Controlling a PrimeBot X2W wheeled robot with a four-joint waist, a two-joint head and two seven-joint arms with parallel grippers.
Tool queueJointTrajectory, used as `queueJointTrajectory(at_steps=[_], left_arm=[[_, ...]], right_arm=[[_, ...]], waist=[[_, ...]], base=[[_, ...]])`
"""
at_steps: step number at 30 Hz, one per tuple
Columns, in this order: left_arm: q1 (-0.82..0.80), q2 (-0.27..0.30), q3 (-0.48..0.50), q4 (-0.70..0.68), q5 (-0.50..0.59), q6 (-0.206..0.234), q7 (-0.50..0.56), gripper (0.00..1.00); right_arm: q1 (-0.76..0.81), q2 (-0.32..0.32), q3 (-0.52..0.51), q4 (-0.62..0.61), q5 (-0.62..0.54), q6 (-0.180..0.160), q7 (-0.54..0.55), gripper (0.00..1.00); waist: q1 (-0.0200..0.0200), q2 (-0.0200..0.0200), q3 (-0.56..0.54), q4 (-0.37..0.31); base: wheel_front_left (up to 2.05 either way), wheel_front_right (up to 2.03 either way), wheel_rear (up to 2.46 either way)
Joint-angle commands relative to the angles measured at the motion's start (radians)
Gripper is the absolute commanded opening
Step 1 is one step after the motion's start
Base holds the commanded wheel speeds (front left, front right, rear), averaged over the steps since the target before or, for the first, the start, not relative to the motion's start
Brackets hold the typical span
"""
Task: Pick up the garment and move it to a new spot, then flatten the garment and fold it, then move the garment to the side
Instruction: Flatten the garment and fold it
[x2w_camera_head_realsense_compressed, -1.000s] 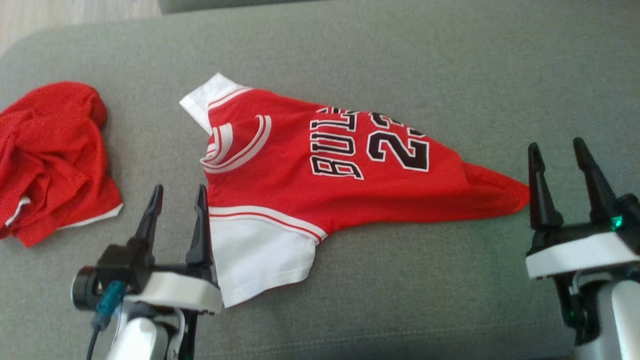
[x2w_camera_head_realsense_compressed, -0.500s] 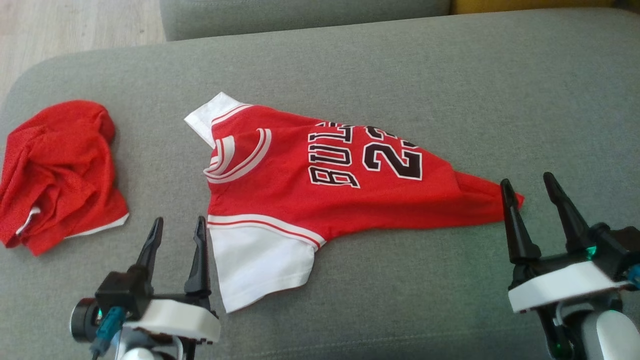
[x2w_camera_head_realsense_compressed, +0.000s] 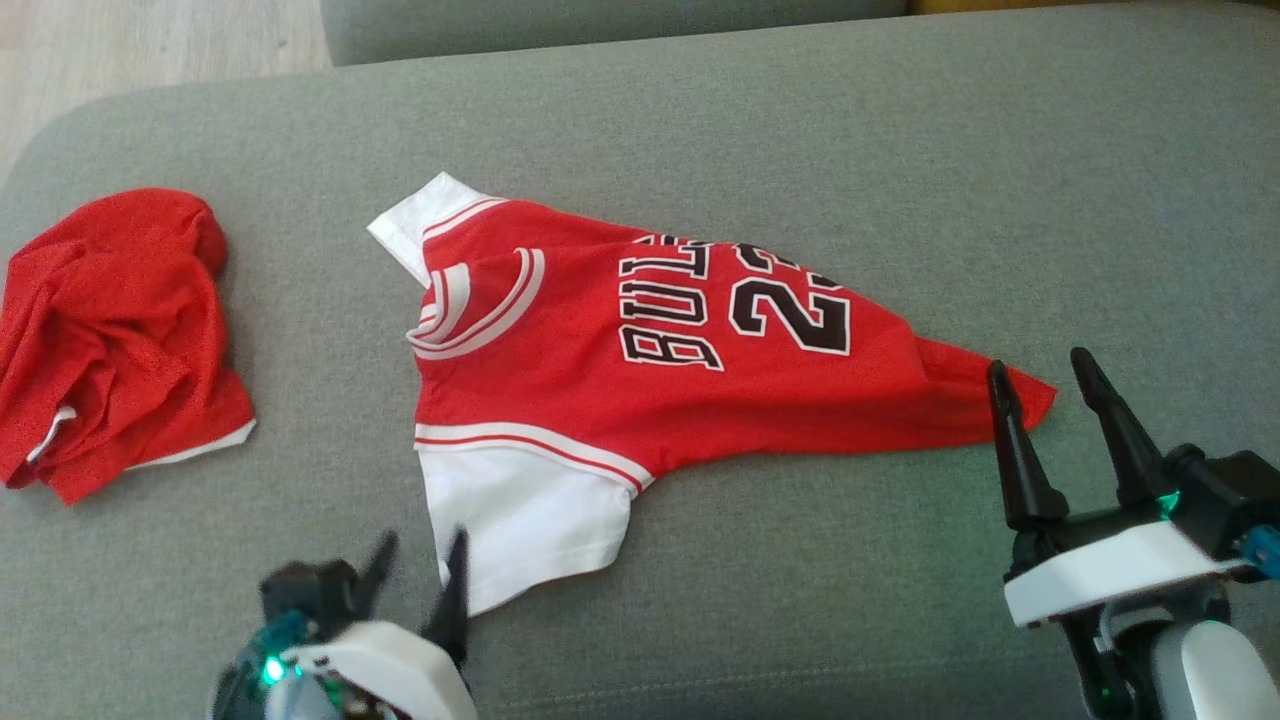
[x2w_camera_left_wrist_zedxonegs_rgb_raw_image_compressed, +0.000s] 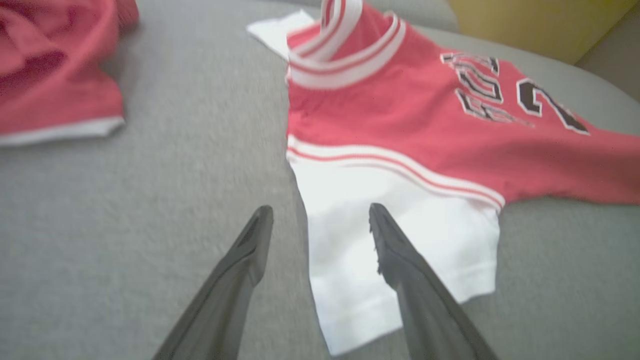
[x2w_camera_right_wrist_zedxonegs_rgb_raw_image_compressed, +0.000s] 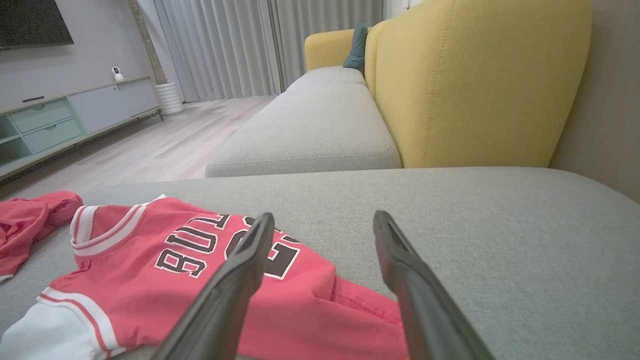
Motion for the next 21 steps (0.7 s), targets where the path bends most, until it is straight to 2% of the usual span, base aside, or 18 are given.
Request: queueJointTrajectory(at_steps=[1,5,12,14,15,16,21], left_arm=[[-0.008,-0.005,0.024,-0.013,-0.027,-0.013,0.027,1.00],[0.003,-0.020,0.000,0.035,-0.085,-0.034,0.139,1.00],[-0.014,-0.019,-0.007,0.085,-0.111,-0.039,0.200,1.00],[-0.019,-0.019,-0.012,0.098,-0.117,-0.044,0.213,0.41],[-0.018,-0.021,-0.016,0.105,-0.124,-0.049,0.223,0.03],[-0.017,-0.022,-0.017,0.109,-0.132,-0.053,0.232,0.00],[-0.032,-0.013,-0.020,0.113,-0.132,-0.056,0.238,0.00]], right_arm=[[-0.021,-0.008,0.024,-0.031,0.006,-0.001,0.002,1.00],[-0.026,-0.004,0.017,-0.024,0.009,-0.001,0.003,1.00],[-0.032,-0.002,0.016,-0.019,0.011,-0.001,0.004,1.00],[-0.032,-0.003,0.013,-0.017,0.013,-0.001,0.007,1.00],[-0.031,-0.004,0.010,-0.016,0.013,-0.001,0.009,1.00],[-0.031,-0.005,0.006,-0.015,0.013,-0.001,0.012,1.00],[-0.029,-0.005,-0.026,0.011,0.020,-0.001,0.039,1.00]], waist=[[0.0000,-0.0001,0.004,-0.002],[0.0000,-0.0001,0.016,-0.001],[0.0000,-0.0001,0.023,-0.004],[0.0000,-0.0001,0.023,-0.006],[0.0000,-0.0001,0.025,-0.007],[0.0000,-0.0001,0.026,-0.008],[0.0000,-0.0001,0.042,-0.011]], base=[[0.00,0.00,0.00],[0.00,0.00,0.00],[0.00,0.00,0.00],[0.00,0.00,0.00],[0.00,0.00,0.00],[0.00,0.00,0.00],[0.00,0.00,0.00]])
